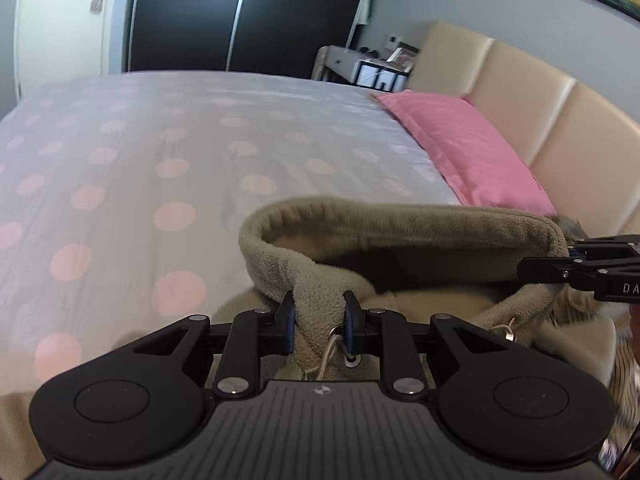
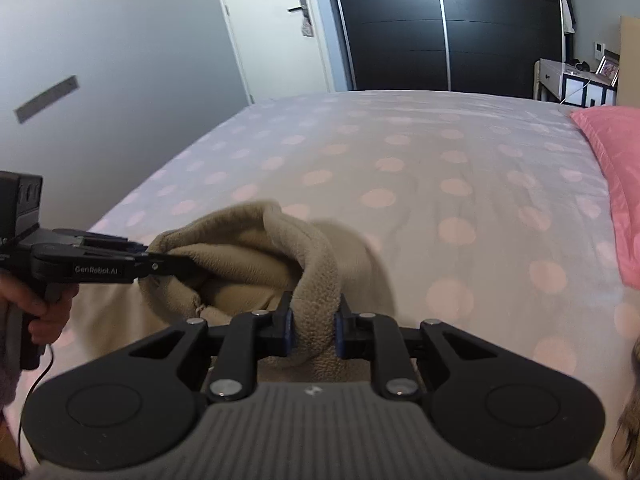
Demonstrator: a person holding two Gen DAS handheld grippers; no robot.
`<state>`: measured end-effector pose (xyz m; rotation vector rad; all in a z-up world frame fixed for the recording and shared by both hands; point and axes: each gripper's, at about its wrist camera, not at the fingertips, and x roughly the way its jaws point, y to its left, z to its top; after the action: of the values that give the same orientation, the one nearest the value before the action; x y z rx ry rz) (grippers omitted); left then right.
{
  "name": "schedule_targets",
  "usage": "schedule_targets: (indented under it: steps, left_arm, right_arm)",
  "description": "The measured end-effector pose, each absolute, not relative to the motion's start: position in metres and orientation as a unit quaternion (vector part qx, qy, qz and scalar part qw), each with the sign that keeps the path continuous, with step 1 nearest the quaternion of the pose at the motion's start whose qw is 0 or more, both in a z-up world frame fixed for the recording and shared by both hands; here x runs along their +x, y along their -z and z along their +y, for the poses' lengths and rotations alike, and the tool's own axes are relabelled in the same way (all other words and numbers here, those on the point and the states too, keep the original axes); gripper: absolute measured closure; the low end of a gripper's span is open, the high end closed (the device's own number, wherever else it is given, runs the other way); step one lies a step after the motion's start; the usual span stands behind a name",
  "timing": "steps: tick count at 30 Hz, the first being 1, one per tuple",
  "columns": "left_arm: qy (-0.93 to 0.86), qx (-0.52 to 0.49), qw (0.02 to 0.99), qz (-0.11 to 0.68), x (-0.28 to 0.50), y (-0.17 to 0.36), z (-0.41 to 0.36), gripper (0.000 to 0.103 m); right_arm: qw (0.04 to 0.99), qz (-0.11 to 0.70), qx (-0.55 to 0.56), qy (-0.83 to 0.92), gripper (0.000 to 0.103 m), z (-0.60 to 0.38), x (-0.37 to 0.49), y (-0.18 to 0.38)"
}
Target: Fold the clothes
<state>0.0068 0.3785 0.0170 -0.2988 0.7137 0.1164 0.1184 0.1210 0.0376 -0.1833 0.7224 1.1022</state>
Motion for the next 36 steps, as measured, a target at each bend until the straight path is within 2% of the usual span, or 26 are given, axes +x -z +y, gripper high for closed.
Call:
schedule_targets:
  steps: [5,9,11,15,16,18,19,22,26,28,29,30,32,36]
  left_arm:
    - [-0.042,-0.126,0.913,0.386,-0.048,0.018,0.328,0.083]
    - [-0.050,-0.154,0.877,0.453,-0.066,0.066,0.306,0.083]
    - [-0.055,-0.145,0.863,0.480,-0.071,0.081,0.297,0.079]
    - [-0.063,-0.157,0.867,0.468,-0.082,0.071,0.298,0.076]
    - [-0.065,-0.160,0.868,0.466,-0.085,0.069,0.298,0.072]
    - [-0.069,-0.168,0.874,0.452,-0.091,0.060,0.302,0.060]
    - [-0.072,-0.171,0.879,0.439,-0.093,0.054,0.304,0.052]
    - [-0.085,-0.177,0.886,0.420,-0.091,0.046,0.310,0.050]
    - [-0.080,-0.220,0.862,0.450,-0.076,0.067,0.316,0.049]
    - [-0.086,-0.218,0.860,0.453,-0.071,0.077,0.316,0.053]
    - [-0.091,-0.217,0.861,0.450,-0.070,0.079,0.317,0.055]
    - [-0.096,-0.217,0.862,0.447,-0.069,0.082,0.318,0.058]
    - [-0.104,-0.228,0.863,0.439,-0.070,0.082,0.323,0.081]
    - [-0.134,-0.149,0.884,0.422,-0.082,0.064,0.316,0.091]
  right_arm:
    - [0.764,0.389,-0.100,-0.505,0.081,0.070,0.070,0.028]
    - [0.752,0.440,-0.117,-0.477,0.080,0.061,0.049,0.079]
    - [0.745,0.449,-0.143,-0.472,0.078,0.064,0.041,0.087]
    - [0.757,0.430,-0.172,-0.460,0.070,0.064,0.026,0.075]
    - [0.764,0.415,-0.174,-0.463,0.068,0.058,0.021,0.069]
    - [0.775,0.379,-0.187,-0.470,0.059,0.058,0.011,0.055]
    - [0.779,0.361,-0.194,-0.474,0.058,0.058,0.005,0.049]
    - [0.779,0.334,-0.220,-0.483,0.055,0.073,-0.003,0.042]
    - [0.775,0.310,-0.256,-0.488,0.055,0.099,-0.012,0.051]
    - [0.774,0.298,-0.284,-0.481,0.057,0.115,-0.014,0.059]
    - [0.773,0.292,-0.298,-0.477,0.068,0.122,-0.015,0.062]
    - [0.778,0.284,-0.305,-0.471,0.083,0.124,-0.015,0.063]
    - [0.789,0.275,-0.301,-0.460,0.089,0.121,-0.010,0.059]
    - [0.821,0.258,-0.283,-0.424,0.091,0.085,0.007,0.034]
